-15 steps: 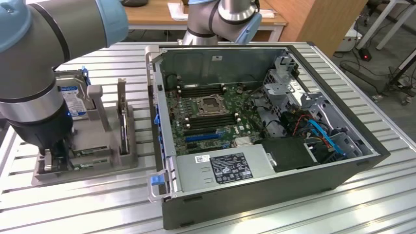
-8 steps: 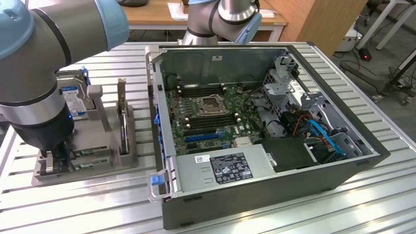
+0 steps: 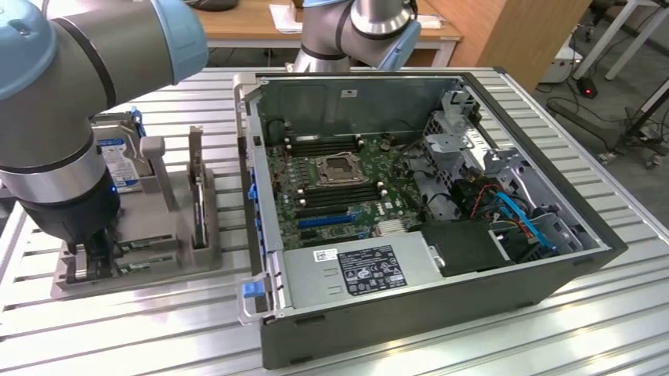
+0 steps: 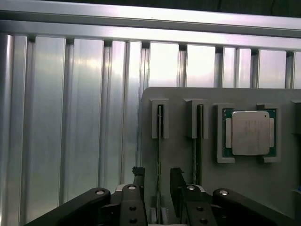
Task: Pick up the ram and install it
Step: 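Pick up the ram and move it above insertion slot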
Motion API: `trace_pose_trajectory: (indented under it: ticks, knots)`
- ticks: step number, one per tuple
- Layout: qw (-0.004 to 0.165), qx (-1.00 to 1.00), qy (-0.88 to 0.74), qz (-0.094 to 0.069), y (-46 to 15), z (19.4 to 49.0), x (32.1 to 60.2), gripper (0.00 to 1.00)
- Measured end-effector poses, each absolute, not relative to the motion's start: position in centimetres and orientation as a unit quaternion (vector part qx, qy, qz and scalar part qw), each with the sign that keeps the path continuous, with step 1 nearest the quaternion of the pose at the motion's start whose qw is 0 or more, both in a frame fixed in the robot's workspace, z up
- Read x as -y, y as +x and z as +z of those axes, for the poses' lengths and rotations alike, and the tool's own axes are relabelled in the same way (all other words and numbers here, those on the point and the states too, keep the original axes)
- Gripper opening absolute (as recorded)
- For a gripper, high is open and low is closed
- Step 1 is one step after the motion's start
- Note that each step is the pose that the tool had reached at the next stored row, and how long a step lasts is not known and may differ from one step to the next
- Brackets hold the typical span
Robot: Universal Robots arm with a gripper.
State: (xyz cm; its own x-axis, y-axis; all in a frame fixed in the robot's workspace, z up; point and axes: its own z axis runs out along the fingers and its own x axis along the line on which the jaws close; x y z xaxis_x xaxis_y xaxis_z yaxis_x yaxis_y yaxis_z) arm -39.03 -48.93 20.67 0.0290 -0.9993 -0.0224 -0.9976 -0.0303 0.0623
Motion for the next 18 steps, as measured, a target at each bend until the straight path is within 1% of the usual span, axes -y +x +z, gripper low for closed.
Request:
trace_pose_trajectory:
  ticks: [18]
  knots:
    - [0.015,0.691,0.722,-0.030,-38.85,20.49,48.72,0.35]
